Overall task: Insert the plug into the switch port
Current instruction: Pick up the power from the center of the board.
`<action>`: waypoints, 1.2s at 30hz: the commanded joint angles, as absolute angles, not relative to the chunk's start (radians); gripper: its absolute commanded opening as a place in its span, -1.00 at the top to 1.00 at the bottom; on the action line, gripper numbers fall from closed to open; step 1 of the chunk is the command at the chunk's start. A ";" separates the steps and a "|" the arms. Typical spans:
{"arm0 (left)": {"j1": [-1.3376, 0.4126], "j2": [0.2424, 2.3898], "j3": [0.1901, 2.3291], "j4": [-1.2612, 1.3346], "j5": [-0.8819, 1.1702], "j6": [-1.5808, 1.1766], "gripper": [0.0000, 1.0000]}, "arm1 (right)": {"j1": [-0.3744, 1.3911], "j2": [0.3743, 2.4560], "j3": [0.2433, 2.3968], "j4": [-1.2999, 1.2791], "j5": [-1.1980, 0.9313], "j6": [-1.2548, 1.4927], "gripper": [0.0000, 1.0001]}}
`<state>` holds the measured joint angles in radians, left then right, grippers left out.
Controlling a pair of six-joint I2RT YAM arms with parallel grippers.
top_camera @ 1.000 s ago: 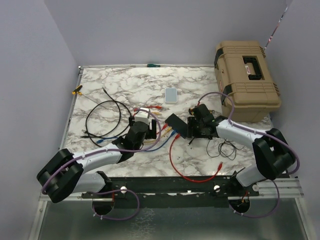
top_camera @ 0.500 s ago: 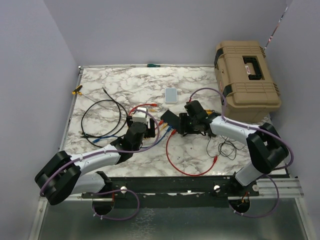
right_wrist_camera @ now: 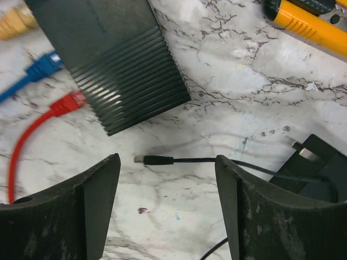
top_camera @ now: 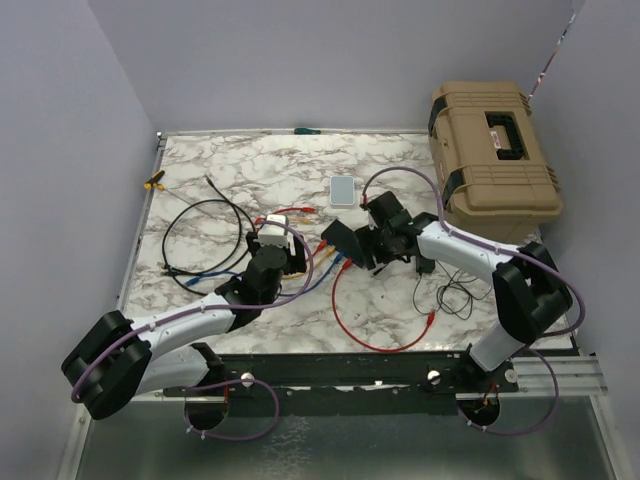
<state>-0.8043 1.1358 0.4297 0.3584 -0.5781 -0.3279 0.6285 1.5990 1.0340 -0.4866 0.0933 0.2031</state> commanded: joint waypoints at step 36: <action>-0.799 0.941 0.328 0.413 -0.711 -0.329 -0.59 | 0.666 1.736 1.148 -0.584 0.133 -0.336 -0.42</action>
